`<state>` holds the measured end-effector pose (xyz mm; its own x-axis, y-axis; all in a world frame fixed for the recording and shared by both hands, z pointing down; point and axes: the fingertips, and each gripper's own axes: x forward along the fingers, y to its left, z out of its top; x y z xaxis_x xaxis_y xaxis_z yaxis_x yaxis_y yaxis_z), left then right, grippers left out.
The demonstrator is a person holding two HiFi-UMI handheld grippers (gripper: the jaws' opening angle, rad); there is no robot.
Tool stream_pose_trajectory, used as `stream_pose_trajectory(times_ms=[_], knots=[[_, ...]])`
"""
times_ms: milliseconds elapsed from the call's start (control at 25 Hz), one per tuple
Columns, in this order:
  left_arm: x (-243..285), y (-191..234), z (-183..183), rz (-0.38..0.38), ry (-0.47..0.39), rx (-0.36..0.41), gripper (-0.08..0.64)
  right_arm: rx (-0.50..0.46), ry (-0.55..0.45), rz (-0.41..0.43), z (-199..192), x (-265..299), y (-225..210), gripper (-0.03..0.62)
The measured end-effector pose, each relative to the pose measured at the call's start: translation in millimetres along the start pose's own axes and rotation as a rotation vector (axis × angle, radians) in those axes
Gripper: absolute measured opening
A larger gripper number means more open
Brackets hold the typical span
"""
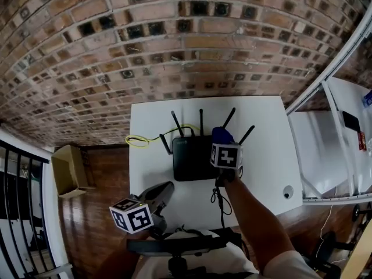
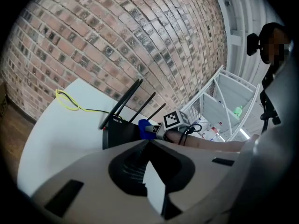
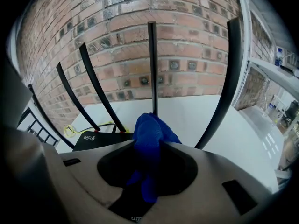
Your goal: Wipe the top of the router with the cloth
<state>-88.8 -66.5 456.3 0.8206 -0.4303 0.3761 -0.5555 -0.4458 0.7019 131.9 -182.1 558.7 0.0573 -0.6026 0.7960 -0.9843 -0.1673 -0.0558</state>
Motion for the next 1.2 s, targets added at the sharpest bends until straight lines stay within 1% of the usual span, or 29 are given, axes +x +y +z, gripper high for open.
stream_pose_trajectory(times_ms=[120,200,400,600,960,1080,1200], knots=[[-2,2,0,0.006,-0.008,0.003,0.023,-0.021,-0.012,0.036,5,-6,5,0.132],[-2,2,1,0.012,-0.014,0.000,0.023,-0.030,-0.043,0.077,14,-16,11,0.132],[-2,1,3,0.008,-0.022,-0.010,0.023,-0.088,-0.176,0.162,53,-54,32,0.132],[-2,2,9,0.012,-0.038,-0.002,0.023,-0.102,-0.275,0.196,90,-84,44,0.132],[-6,5,15,0.015,-0.069,-0.016,0.023,-0.120,-0.351,0.239,122,-105,56,0.132],[-6,5,16,0.009,-0.080,-0.017,0.023,-0.162,-0.359,0.246,125,-106,64,0.132],[-7,4,18,0.003,-0.082,-0.025,0.023,-0.214,-0.323,0.235,114,-97,72,0.132]])
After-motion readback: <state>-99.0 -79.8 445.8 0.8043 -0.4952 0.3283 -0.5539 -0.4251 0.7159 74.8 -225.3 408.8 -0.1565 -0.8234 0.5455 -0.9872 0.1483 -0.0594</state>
